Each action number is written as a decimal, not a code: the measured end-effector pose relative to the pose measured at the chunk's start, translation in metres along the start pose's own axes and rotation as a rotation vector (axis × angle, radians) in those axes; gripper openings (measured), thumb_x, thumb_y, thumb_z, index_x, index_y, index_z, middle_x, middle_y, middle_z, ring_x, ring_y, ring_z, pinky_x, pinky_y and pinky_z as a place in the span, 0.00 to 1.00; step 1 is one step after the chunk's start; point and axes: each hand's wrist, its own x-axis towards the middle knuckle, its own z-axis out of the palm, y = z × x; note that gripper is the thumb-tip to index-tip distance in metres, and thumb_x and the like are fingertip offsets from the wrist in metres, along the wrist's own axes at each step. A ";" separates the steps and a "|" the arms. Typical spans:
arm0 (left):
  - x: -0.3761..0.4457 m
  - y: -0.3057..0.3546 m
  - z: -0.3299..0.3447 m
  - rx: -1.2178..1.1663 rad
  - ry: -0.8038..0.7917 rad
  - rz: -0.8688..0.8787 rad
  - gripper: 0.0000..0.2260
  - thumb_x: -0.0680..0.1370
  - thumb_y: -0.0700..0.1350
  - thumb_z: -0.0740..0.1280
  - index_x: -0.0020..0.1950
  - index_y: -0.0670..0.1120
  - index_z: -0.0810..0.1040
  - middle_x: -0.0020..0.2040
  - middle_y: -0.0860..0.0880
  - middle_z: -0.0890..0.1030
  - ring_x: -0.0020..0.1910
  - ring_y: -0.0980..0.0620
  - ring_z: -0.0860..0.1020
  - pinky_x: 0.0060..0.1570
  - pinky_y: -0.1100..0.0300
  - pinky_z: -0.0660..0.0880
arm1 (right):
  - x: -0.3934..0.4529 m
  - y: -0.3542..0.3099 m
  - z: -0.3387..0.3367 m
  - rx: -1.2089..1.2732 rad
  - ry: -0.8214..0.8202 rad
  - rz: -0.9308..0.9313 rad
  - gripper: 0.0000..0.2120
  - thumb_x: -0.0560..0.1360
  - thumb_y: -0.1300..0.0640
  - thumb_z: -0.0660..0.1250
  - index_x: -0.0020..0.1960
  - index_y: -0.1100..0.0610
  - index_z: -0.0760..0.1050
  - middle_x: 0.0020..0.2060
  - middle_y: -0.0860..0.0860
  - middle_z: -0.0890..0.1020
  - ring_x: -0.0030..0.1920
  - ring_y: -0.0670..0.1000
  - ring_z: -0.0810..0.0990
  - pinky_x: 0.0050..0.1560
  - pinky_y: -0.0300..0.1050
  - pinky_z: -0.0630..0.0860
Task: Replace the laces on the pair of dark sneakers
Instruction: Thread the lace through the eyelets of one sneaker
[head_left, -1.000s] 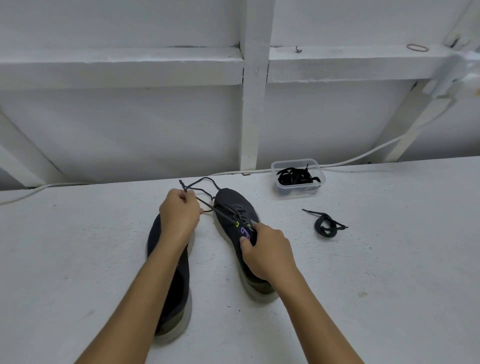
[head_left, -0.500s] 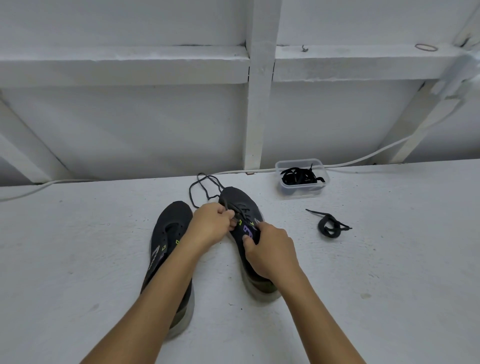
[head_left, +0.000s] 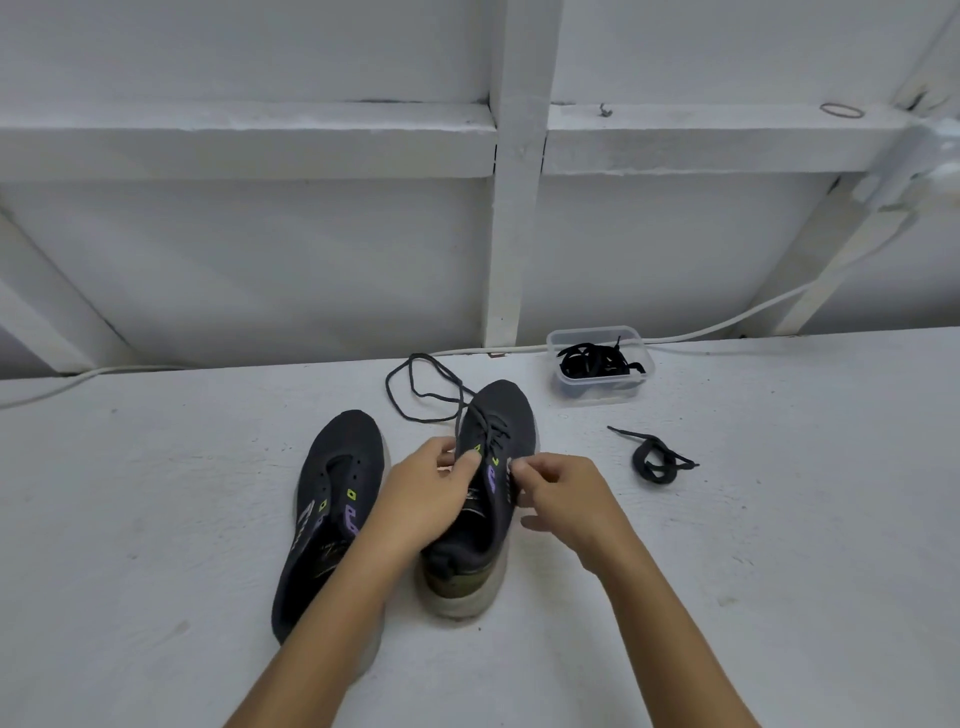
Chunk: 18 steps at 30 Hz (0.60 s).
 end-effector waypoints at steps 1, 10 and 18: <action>-0.005 0.001 0.002 0.010 -0.019 0.022 0.19 0.80 0.60 0.64 0.69 0.55 0.74 0.60 0.59 0.79 0.56 0.60 0.77 0.55 0.61 0.73 | 0.004 0.002 -0.003 -0.010 0.006 -0.026 0.07 0.79 0.52 0.69 0.46 0.49 0.87 0.41 0.45 0.87 0.47 0.51 0.86 0.45 0.48 0.85; -0.013 0.007 0.014 0.253 -0.160 0.107 0.22 0.74 0.56 0.71 0.66 0.57 0.71 0.59 0.54 0.77 0.59 0.52 0.76 0.59 0.53 0.75 | 0.028 -0.005 0.005 -0.303 0.062 -0.246 0.04 0.74 0.55 0.76 0.49 0.51 0.88 0.39 0.41 0.86 0.40 0.34 0.82 0.40 0.25 0.73; -0.009 0.009 0.016 0.294 -0.187 0.079 0.21 0.74 0.52 0.69 0.66 0.53 0.69 0.60 0.50 0.76 0.58 0.48 0.75 0.61 0.50 0.75 | 0.039 -0.016 0.003 -0.509 -0.064 -0.266 0.05 0.82 0.54 0.61 0.49 0.53 0.74 0.38 0.48 0.80 0.36 0.45 0.77 0.34 0.38 0.69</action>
